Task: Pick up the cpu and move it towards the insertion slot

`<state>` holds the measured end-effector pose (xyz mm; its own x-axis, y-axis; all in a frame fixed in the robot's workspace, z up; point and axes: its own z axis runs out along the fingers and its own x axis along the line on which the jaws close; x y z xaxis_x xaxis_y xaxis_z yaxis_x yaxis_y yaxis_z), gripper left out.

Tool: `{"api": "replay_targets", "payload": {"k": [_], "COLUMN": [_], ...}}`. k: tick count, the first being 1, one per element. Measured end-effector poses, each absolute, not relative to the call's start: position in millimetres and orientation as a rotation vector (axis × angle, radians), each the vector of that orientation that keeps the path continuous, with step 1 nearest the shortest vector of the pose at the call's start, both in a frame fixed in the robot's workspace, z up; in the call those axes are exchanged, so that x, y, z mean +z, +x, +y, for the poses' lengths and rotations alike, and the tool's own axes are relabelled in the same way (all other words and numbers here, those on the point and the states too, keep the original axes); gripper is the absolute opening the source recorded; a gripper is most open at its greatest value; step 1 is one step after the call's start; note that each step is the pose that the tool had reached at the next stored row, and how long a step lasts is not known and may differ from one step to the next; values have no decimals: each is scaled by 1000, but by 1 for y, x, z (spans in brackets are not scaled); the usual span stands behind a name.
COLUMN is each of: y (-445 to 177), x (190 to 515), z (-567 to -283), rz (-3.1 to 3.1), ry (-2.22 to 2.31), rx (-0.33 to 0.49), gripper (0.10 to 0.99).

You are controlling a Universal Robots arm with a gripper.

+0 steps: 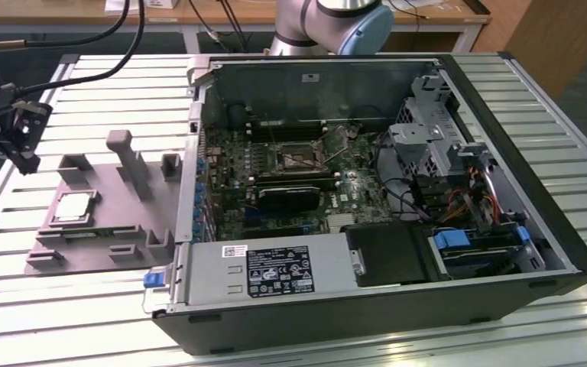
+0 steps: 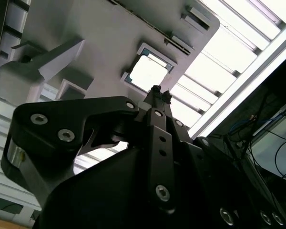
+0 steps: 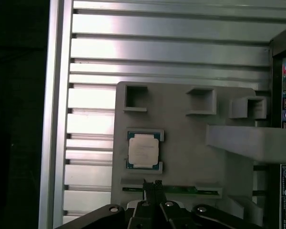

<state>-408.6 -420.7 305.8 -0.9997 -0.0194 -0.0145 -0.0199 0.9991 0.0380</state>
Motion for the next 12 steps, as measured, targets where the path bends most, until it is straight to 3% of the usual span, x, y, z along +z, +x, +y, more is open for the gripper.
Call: {"api": "replay_targets", "payload": {"k": [12], "y": [-412], "x": [289], "z": [-426], "rz": [3109], "ry": [-32], "rx": [59], "gripper": [102]}}
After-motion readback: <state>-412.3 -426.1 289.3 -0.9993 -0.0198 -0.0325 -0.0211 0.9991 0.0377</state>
